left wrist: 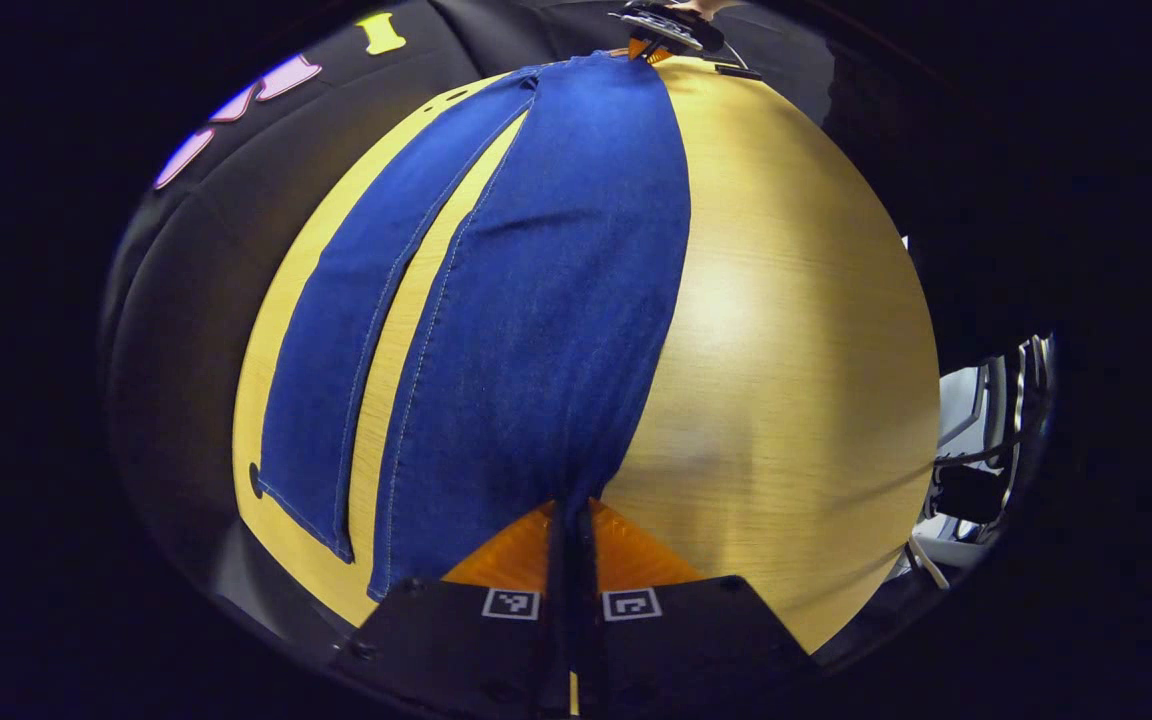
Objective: Grasp the waist and the cuffs of the jeans and fold them to make the two legs overlap; first hold the waist and fold one-third of the jeans toward the cuffs, then hold the cuffs and fold the remaining one-third in the same direction to finish folding.
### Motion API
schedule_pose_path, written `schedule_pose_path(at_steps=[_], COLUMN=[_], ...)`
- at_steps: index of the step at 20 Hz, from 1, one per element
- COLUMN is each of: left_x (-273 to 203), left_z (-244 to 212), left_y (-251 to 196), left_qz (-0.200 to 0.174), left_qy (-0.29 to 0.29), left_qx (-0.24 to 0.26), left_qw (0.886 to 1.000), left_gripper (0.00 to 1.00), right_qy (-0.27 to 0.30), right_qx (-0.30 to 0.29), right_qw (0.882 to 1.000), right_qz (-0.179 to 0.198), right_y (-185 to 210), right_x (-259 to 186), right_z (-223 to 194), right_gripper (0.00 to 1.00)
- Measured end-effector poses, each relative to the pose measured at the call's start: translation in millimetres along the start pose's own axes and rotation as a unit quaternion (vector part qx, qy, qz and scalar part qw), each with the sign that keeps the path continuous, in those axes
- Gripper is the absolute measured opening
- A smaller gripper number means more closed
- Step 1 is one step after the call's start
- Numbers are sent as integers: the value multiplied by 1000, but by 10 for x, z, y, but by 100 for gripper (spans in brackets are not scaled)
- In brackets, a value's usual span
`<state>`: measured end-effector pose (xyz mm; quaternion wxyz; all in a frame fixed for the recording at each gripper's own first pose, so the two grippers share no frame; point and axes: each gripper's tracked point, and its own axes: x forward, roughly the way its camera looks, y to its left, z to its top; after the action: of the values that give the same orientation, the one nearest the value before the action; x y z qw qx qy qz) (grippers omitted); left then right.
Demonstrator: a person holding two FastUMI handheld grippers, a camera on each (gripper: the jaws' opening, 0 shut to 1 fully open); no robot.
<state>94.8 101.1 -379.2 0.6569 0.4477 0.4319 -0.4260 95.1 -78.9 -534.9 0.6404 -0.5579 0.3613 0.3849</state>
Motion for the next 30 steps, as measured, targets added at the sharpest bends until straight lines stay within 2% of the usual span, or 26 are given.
schedule_pose_path(at_steps=[3,5,10,12,13,14,15,22,26,27,28,30], left_x=[-1,-16,-213,-283,-283,-296,-324,-484,-492,-476,-457,-447], left_z=[23,28,109,152,157,162,162,260,351,369,378,375], left_y=[-1,25,237,347,353,389,478,1053,1363,1458,1564,1840], left_qz=[-2,-1,47,61,69,77,89,166,200,209,218,246], left_qy=[10,12,-1,-9,-10,-9,-11,-35,-39,-40,-40,-41], left_qx=[-21,-41,-56,-73,-79,-80,-80,-122,-126,-129,-131,-135], left_qw=[1000,999,997,995,994,994,993,978,971,969,966,959], left_gripper=[6,6,6,6,6,6,6,6,6,10,6,6], right_qy=[8,6,-19,-35,-41,-46,-52,-60,-65,-67,-67,-65], right_qx=[62,75,105,108,110,112,113,109,114,115,115,107], right_qw=[998,997,993,989,986,985,983,974,966,964,962,957], right_qz=[13,7,-56,-96,-114,-127,-138,-191,-223,-231,-239,-262], right_y=[-19,-63,-334,-547,-634,-702,-775,-1211,-1546,-1637,-1724,-1976], right_x=[16,3,-262,-392,-459,-499,-524,-590,-612,-585,-547,-480], right_z=[0,-7,40,95,116,137,175,224,256,279,291,358], right_gripper=[7,7,7,7,2,6,6,6,6,6,6,6])
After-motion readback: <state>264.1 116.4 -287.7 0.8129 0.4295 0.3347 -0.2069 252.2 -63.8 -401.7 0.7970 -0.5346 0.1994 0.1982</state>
